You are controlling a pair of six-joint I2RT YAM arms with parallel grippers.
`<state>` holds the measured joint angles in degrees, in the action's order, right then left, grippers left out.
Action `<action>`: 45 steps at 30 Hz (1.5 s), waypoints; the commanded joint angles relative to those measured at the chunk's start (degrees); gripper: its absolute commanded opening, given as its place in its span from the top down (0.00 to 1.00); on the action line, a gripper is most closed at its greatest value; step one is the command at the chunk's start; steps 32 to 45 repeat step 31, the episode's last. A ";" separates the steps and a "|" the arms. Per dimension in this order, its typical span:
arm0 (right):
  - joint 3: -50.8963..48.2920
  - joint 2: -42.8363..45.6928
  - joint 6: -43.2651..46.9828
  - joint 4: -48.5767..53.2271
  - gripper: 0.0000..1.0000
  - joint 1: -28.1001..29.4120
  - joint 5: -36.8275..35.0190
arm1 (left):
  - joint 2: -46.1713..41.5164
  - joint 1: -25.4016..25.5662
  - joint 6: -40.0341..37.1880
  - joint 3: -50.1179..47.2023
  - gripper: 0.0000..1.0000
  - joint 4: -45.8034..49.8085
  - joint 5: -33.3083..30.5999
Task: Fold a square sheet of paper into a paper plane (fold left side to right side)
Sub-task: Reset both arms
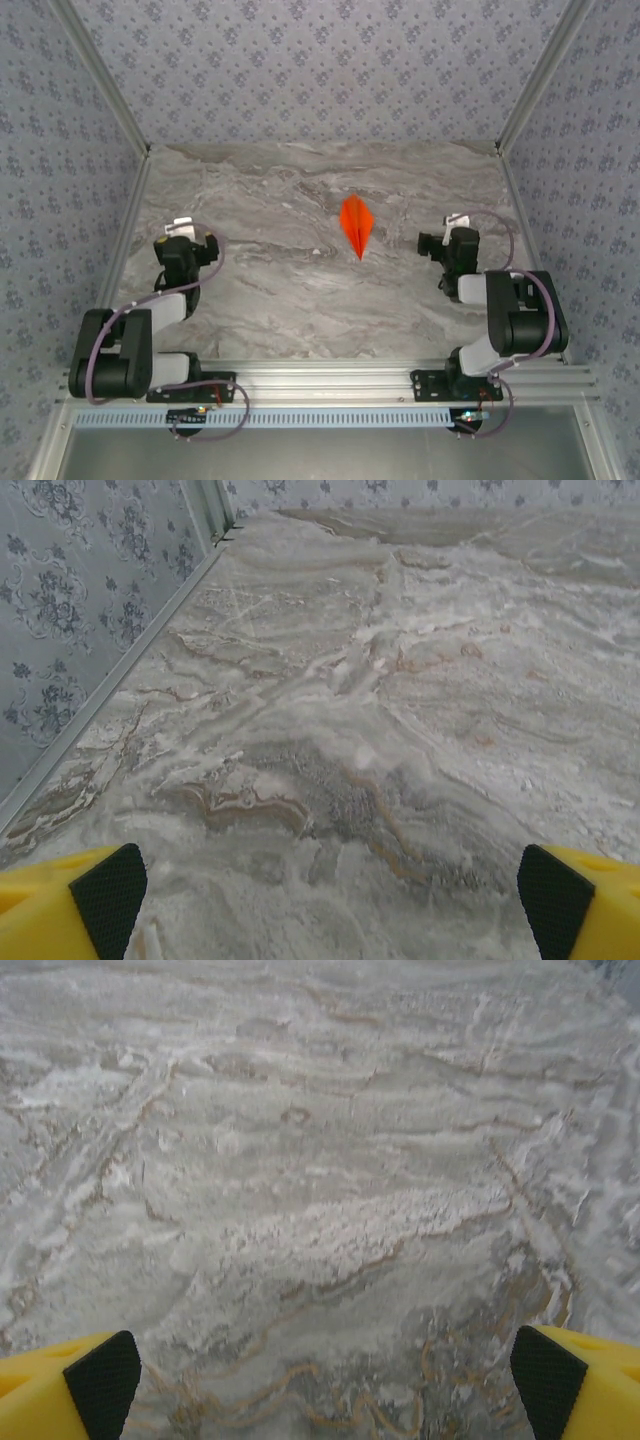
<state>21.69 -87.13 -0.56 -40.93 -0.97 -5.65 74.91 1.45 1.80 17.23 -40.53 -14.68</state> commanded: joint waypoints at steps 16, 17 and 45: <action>0.35 -0.06 1.56 -6.01 0.00 -0.52 2.91 | 12.95 -2.51 0.17 6.19 0.02 -6.49 10.60; 0.36 -0.06 1.61 -6.01 0.00 -0.52 2.97 | 12.90 -2.48 0.06 6.23 0.02 -6.16 10.98; 0.55 -0.10 1.61 -5.66 0.00 -0.60 3.57 | 12.87 -2.51 0.11 6.23 0.02 -6.19 11.01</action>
